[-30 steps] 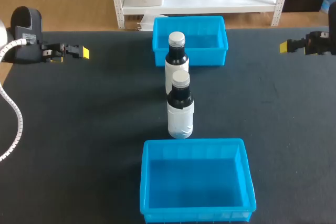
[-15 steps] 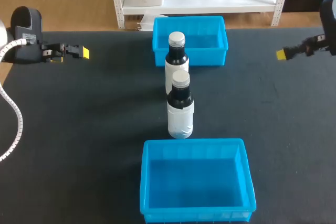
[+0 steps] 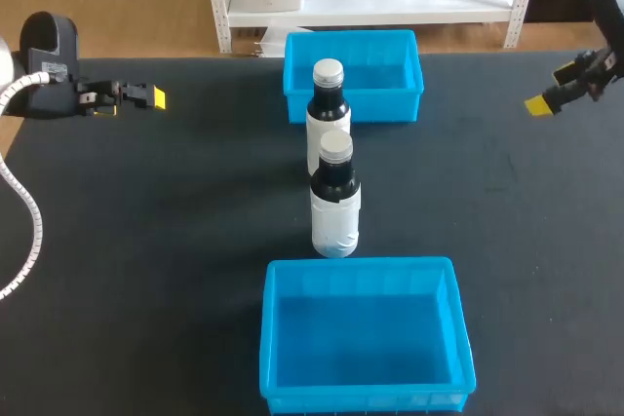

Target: Pick up the bottle, and place it in the far bin if it is heavy, or in the near bin if it is light.

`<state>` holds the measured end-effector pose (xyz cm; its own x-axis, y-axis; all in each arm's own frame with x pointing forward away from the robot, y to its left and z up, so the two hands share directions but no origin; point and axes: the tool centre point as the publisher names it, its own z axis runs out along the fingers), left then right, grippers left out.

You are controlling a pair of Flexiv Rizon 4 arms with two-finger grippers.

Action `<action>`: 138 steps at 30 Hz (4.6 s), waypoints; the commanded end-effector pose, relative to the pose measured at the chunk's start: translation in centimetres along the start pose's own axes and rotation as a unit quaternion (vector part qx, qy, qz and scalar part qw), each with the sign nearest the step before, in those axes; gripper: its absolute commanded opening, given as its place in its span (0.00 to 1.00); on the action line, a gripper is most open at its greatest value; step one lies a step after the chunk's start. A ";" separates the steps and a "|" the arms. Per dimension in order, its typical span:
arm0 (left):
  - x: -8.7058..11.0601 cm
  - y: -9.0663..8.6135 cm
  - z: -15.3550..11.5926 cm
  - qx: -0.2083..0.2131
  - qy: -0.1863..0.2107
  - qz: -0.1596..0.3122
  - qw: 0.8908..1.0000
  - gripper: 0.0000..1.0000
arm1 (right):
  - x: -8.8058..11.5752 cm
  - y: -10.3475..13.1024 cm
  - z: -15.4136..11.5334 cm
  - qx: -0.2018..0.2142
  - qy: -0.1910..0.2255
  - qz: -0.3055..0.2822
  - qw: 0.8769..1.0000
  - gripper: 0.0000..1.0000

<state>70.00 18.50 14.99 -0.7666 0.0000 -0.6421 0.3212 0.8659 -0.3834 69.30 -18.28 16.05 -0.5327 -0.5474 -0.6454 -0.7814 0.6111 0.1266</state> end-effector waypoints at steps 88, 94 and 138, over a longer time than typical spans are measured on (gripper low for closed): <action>0.0 0.0 0.0 0.000 0.000 0.000 1.000 1.00 | -8.1 23.1 16.1 -0.247 -0.135 -0.213 0.936 1.00; 0.0 0.0 0.0 0.000 0.000 0.000 1.000 1.00 | -8.1 23.1 16.2 -0.249 -0.137 -0.211 0.935 0.85; 0.0 0.0 0.0 0.000 0.000 0.000 1.000 1.00 | -6.8 16.2 8.1 -0.157 -0.139 -0.168 0.963 0.00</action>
<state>70.00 18.50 14.99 -0.7666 0.0000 -0.6421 0.3212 0.8659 -0.3834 63.90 1.67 15.36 -0.1565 -0.4807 -0.8628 -0.9796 0.1870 0.0734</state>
